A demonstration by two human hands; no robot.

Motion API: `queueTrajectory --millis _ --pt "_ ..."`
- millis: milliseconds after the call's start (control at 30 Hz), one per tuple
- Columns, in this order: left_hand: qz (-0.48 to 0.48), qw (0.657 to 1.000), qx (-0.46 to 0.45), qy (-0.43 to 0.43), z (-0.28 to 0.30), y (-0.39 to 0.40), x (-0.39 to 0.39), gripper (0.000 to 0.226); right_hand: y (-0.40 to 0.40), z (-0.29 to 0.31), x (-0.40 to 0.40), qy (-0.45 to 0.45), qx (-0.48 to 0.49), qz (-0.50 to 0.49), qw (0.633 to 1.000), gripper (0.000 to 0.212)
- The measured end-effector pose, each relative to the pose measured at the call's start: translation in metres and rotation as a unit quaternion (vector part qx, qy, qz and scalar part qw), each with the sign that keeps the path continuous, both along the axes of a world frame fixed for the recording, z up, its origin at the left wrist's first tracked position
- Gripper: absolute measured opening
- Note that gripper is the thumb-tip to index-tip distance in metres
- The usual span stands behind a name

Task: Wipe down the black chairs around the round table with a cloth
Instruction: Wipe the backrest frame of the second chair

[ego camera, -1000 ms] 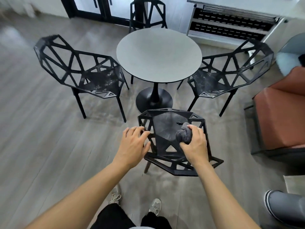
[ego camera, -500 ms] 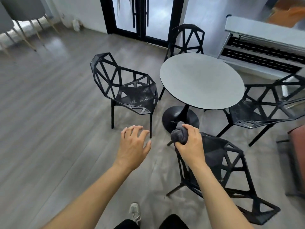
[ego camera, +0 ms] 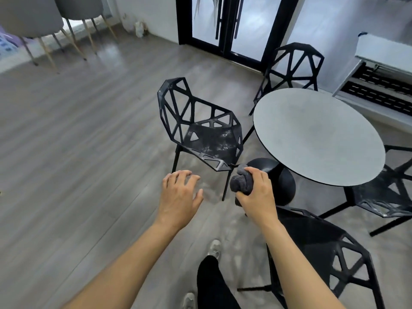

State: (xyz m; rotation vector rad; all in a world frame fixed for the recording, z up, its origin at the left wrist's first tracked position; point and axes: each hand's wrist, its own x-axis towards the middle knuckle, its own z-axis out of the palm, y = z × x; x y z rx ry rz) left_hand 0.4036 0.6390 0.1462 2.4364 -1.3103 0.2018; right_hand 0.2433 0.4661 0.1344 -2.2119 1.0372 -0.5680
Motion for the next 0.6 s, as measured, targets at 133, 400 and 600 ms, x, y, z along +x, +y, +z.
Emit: queueTrajectory --millis 133,400,600 --pt "0.019 1.0 0.014 0.009 -0.003 -0.041 0.036 0.028 -0.046 -0.007 0.037 -0.008 0.01 0.01 1.0 0.073" --pt "0.074 0.996 0.041 0.038 0.0 -0.116 0.101 0.035 -0.139 -0.012 0.124 -0.005 0.022 0.062 0.998 0.07" --pt "0.118 0.989 0.058 0.065 -0.008 -0.149 0.154 0.029 -0.188 -0.013 0.194 0.01 0.018 0.102 0.995 0.071"
